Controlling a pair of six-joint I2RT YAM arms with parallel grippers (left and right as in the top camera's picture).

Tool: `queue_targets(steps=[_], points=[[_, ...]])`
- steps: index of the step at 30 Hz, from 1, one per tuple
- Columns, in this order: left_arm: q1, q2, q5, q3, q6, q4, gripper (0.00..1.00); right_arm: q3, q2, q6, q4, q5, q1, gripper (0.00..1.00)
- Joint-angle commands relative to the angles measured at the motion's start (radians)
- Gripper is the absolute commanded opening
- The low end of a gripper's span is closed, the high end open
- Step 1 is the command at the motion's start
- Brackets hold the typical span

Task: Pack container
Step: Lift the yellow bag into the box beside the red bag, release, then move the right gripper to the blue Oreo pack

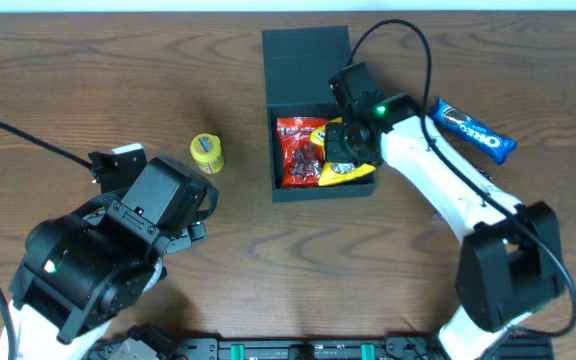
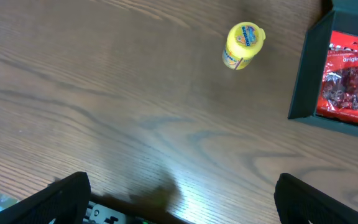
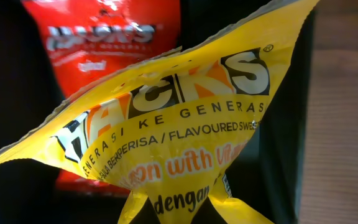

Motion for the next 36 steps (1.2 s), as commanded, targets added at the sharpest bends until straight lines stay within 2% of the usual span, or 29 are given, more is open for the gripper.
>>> queue_targets(steps=[1,19,20,21,24,25,29,32,36], points=[[0.002,-0.006,0.0,-0.005,-0.007,-0.003,0.95,0.015,0.032,-0.015,0.006,0.016,0.006,0.01],[0.002,-0.006,-0.003,-0.005,-0.006,-0.002,0.95,0.014,0.073,-0.015,0.04,0.15,0.0,0.02],[0.002,-0.005,-0.003,-0.005,-0.006,-0.002,0.95,0.014,0.073,-0.015,0.04,0.15,0.0,0.1],[0.002,-0.006,-0.003,-0.005,-0.006,-0.002,0.95,0.014,0.073,-0.015,0.039,0.15,0.0,0.43],[0.002,-0.005,-0.003,-0.005,-0.006,-0.002,0.95,0.014,0.073,-0.015,0.039,0.149,0.0,0.93],[0.002,-0.006,-0.003,-0.005,-0.005,-0.002,0.95,0.014,0.073,-0.015,0.039,0.144,0.0,0.99],[0.002,-0.006,-0.005,-0.005,-0.003,-0.002,0.95,0.019,0.04,-0.016,0.026,0.123,0.003,0.99],[0.002,-0.006,-0.005,-0.005,-0.003,-0.002,0.95,0.035,-0.069,-0.035,0.001,0.114,0.011,0.99],[0.002,-0.006,-0.008,-0.005,-0.003,-0.003,0.95,0.049,-0.246,-0.196,-0.007,0.027,0.015,0.99]])
